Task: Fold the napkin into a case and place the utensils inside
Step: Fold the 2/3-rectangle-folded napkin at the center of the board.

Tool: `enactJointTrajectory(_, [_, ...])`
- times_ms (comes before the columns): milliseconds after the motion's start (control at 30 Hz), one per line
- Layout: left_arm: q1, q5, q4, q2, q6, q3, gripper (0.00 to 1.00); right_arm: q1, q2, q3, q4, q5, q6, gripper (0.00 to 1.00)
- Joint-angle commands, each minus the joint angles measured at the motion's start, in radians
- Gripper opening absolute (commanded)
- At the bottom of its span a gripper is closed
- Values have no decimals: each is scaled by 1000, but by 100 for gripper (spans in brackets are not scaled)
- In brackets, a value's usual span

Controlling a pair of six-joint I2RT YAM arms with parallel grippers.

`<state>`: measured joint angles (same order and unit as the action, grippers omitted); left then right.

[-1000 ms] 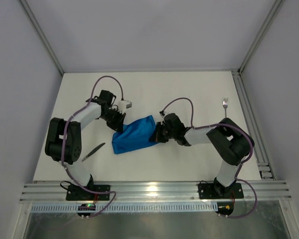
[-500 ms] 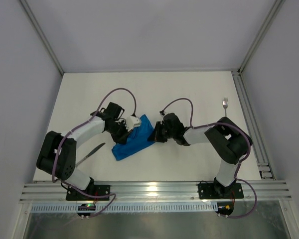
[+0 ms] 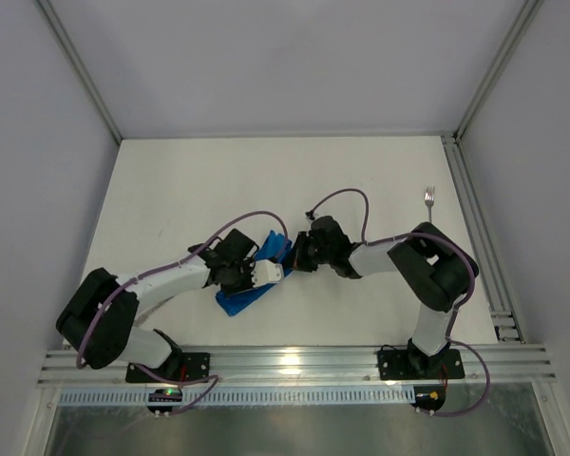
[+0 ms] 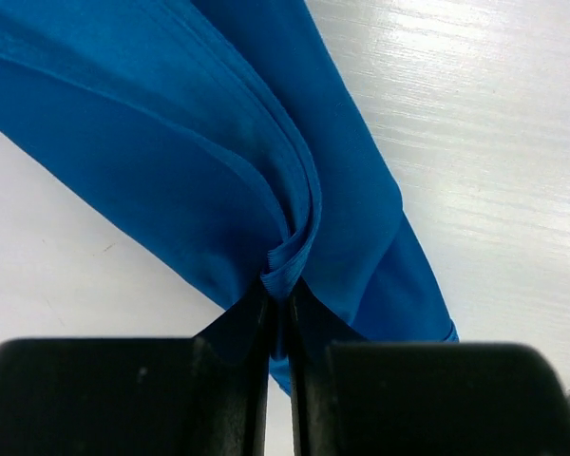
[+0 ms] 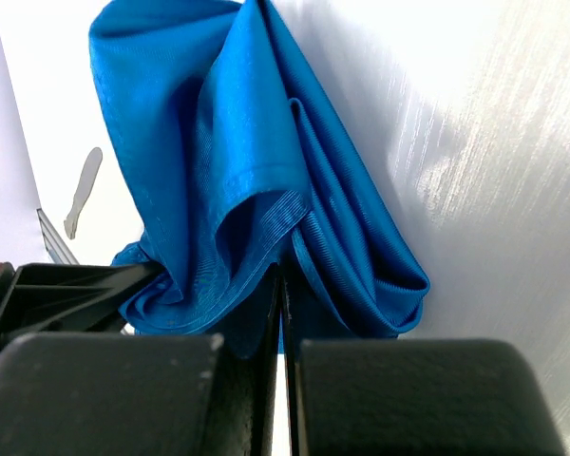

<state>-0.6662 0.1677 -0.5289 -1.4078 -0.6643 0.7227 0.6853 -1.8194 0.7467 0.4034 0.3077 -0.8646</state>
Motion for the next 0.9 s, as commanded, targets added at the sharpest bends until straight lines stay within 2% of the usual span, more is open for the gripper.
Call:
enactJointTrajectory(0, [-52,-137,89,13,-26,-32,8,3,-6,-15,-72,-73,19,4])
enactJointTrajectory(100, [-76,-190,113,10,-29,-55,8,0,54,5,-115,-67,58,10])
enactJointTrajectory(300, [-84,-203,125,13,-18,-65,8,-27,227,109,-412,-48,240,20])
enactJointTrajectory(400, [-84,-204,132,17,-17,-69,8,-67,290,160,-570,-16,332,34])
enactJointTrajectory(467, [-84,-208,133,13,-15,-68,8,-84,298,215,-643,-10,377,39])
enactJointTrajectory(633, [-85,-208,126,13,-11,-66,8,-125,176,431,-683,-22,449,54])
enactJointTrajectory(800, [-88,-215,127,9,-8,-65,8,-124,-36,653,-686,-10,441,57])
enactJointTrajectory(867, [-90,-224,124,1,-8,-60,8,-122,-108,689,-690,-21,434,59])
